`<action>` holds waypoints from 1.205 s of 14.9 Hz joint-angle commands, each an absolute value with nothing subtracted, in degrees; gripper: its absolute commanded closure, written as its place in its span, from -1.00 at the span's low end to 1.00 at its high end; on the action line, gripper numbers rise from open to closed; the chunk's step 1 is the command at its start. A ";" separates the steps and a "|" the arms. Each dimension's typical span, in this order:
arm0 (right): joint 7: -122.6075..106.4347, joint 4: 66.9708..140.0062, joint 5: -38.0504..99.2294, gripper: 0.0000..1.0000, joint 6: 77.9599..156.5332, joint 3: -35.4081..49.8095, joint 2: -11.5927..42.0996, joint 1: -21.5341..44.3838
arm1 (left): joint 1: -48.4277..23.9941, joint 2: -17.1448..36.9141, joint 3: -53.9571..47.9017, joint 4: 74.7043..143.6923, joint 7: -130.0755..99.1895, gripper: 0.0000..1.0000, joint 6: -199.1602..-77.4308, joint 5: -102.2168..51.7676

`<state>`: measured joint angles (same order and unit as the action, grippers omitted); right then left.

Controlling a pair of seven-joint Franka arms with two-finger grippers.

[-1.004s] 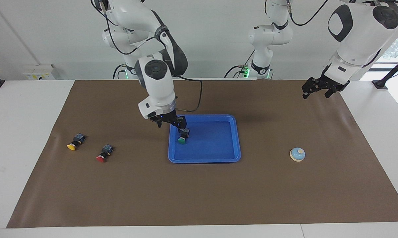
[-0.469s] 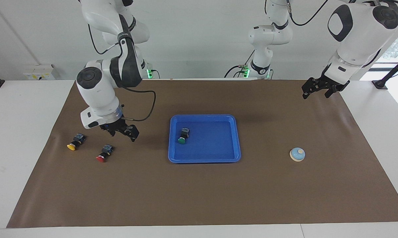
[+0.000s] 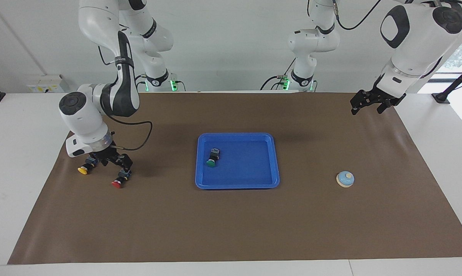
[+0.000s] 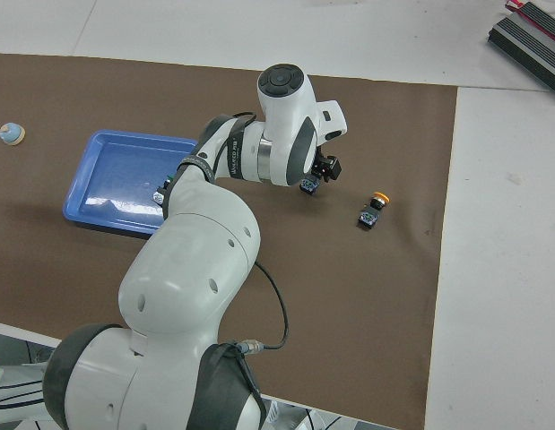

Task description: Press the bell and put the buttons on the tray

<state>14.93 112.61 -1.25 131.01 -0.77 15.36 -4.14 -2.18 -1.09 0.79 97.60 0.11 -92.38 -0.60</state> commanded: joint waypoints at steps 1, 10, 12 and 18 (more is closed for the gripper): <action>13.71 115.66 -1.85 -1.00 136.04 0.00 16.34 -4.92 | -2.11 -1.67 0.79 97.65 0.18 -1.00 -92.29 0.09; 10.90 119.71 -1.85 -0.47 143.53 0.00 18.02 -5.54 | -2.11 -1.67 0.79 97.65 0.18 -1.00 -92.29 0.09; 10.72 119.45 -1.85 0.41 143.26 0.00 18.02 -5.45 | -2.11 -1.67 0.79 97.65 0.18 -1.00 -92.29 0.09; 10.81 117.52 -1.67 1.00 140.55 0.35 17.93 -4.75 | -2.11 -1.67 0.79 97.65 0.18 -1.00 -92.29 0.09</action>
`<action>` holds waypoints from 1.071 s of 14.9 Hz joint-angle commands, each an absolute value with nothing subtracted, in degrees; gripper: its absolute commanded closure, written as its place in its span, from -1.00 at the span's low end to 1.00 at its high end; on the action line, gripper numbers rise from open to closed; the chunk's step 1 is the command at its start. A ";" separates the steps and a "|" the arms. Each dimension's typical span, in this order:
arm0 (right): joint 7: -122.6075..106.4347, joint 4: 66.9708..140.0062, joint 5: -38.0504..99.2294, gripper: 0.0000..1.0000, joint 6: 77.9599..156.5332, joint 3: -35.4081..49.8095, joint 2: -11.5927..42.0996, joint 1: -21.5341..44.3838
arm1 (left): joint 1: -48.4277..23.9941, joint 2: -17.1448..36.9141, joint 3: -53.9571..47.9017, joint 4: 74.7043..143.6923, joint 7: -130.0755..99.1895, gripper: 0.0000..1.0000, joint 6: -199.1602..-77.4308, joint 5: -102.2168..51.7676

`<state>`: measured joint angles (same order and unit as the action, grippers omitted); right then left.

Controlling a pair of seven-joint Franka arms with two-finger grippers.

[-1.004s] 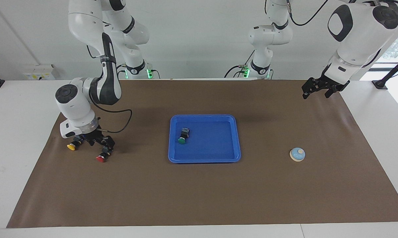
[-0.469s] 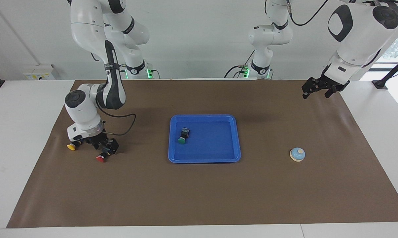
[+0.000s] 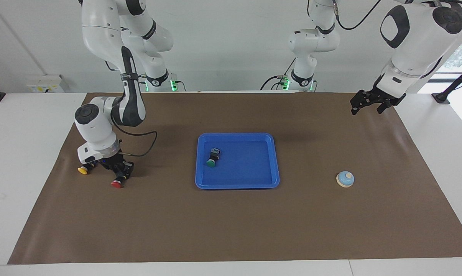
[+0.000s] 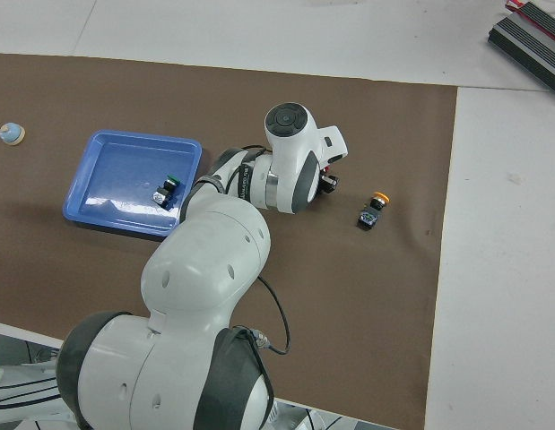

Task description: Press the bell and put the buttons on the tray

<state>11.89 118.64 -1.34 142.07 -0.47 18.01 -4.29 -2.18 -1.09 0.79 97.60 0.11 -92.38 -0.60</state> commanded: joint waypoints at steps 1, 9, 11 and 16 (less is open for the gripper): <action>10.81 116.20 -1.67 1.00 138.97 0.70 17.76 -4.66 | -2.11 -1.67 0.79 97.65 0.18 -1.00 -92.29 0.09; 21.43 98.46 -0.70 1.00 118.41 2.81 18.63 9.11 | -2.11 -1.67 0.79 97.65 0.18 -1.00 -92.29 0.09; 26.34 94.76 -0.53 1.00 115.24 2.81 19.68 13.34 | -2.11 -1.67 0.79 97.65 0.18 -1.00 -92.29 0.09; 38.65 92.29 1.84 1.00 114.69 2.81 21.26 24.41 | -2.11 -1.67 0.79 97.65 0.18 -1.00 -92.29 0.09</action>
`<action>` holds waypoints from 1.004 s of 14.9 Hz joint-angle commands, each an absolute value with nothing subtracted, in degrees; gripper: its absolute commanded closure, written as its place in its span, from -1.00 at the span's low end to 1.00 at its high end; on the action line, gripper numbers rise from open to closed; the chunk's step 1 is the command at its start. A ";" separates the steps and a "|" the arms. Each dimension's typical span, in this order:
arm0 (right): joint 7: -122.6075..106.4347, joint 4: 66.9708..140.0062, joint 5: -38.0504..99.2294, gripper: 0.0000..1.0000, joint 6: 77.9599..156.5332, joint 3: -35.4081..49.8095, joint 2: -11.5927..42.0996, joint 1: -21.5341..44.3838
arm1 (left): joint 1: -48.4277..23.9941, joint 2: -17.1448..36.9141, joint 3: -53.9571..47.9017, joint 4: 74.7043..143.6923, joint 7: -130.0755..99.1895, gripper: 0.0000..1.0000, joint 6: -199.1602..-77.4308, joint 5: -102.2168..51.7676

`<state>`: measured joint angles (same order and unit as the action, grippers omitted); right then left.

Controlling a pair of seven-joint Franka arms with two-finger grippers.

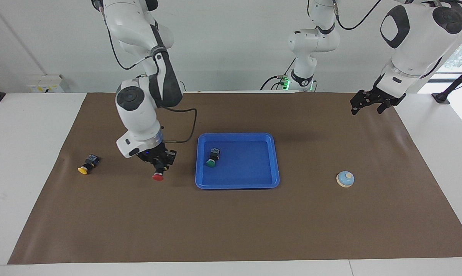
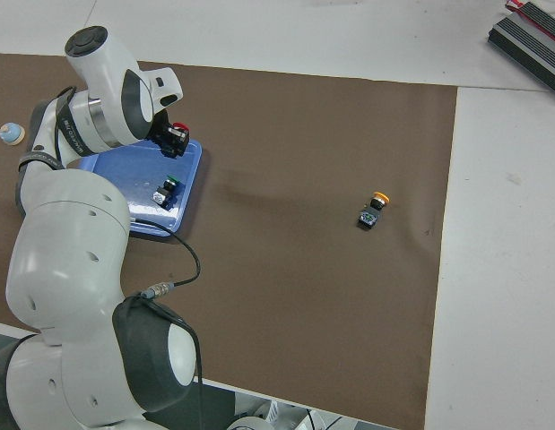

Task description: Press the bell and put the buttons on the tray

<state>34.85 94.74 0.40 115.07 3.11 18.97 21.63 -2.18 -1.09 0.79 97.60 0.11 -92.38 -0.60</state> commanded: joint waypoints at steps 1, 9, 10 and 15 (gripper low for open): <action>40.24 91.42 2.54 1.00 114.70 2.81 22.23 26.09 | -2.11 -1.67 0.79 97.65 0.18 -1.00 -92.29 0.09; 46.67 96.83 3.60 1.00 129.17 2.81 27.78 32.96 | -2.11 -1.67 0.79 97.65 0.18 -1.00 -92.29 0.09; 46.58 97.90 3.52 1.00 129.81 2.81 27.51 32.78 | -2.11 -1.67 0.79 97.65 0.18 -1.00 -92.29 0.09; 46.14 103.96 3.43 1.00 134.20 2.73 26.02 32.61 | -2.11 -1.67 0.79 97.65 0.18 -1.00 -92.29 0.09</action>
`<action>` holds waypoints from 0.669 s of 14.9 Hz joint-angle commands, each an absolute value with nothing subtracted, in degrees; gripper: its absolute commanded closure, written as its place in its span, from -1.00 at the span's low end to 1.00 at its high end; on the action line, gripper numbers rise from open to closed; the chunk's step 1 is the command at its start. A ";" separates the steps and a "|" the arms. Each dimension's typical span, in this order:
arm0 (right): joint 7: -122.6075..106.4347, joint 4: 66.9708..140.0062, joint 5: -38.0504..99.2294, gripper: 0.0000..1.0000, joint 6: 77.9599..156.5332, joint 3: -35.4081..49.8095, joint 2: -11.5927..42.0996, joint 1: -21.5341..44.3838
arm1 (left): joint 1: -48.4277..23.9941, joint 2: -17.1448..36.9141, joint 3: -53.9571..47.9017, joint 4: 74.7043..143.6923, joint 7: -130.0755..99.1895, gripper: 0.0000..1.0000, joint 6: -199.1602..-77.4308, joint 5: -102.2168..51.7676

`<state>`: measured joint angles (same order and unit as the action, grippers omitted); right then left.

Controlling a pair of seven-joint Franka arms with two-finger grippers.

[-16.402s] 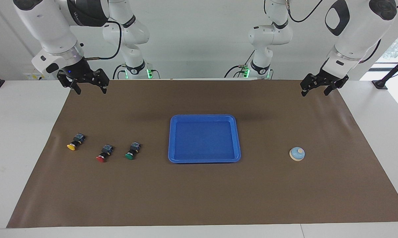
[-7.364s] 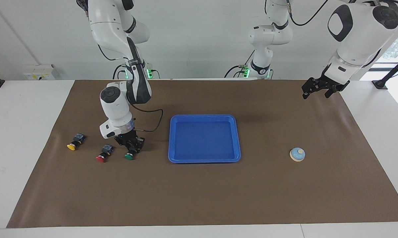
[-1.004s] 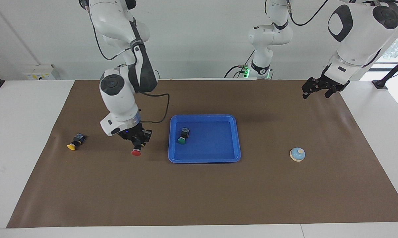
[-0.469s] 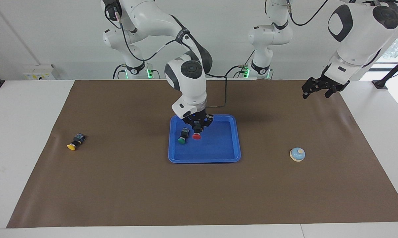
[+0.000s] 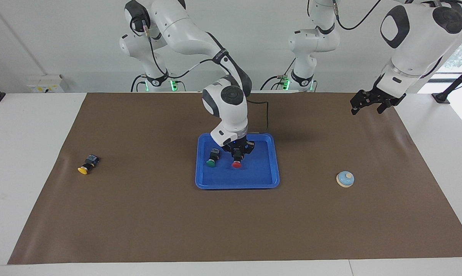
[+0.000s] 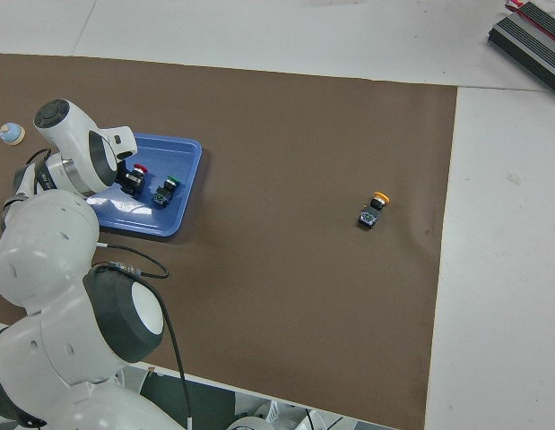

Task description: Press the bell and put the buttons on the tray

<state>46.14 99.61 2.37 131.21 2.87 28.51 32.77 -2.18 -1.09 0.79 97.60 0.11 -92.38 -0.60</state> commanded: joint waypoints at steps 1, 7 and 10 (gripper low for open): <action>46.14 104.24 3.43 1.00 134.21 2.81 26.02 32.61 | -2.11 -1.67 0.79 97.65 0.18 -1.00 -92.29 0.09; 50.52 101.70 3.52 -1.00 130.80 2.81 26.02 32.96 | -2.11 -1.67 0.79 97.65 0.18 -1.00 -92.29 0.09; 51.50 94.60 3.52 -1.00 121.49 2.72 26.19 32.61 | -2.11 -1.67 0.79 97.65 0.18 -1.00 -92.29 0.09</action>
<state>50.47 99.07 2.40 127.27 2.83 26.85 32.92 -2.18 -1.09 0.79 97.60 0.11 -92.38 -0.60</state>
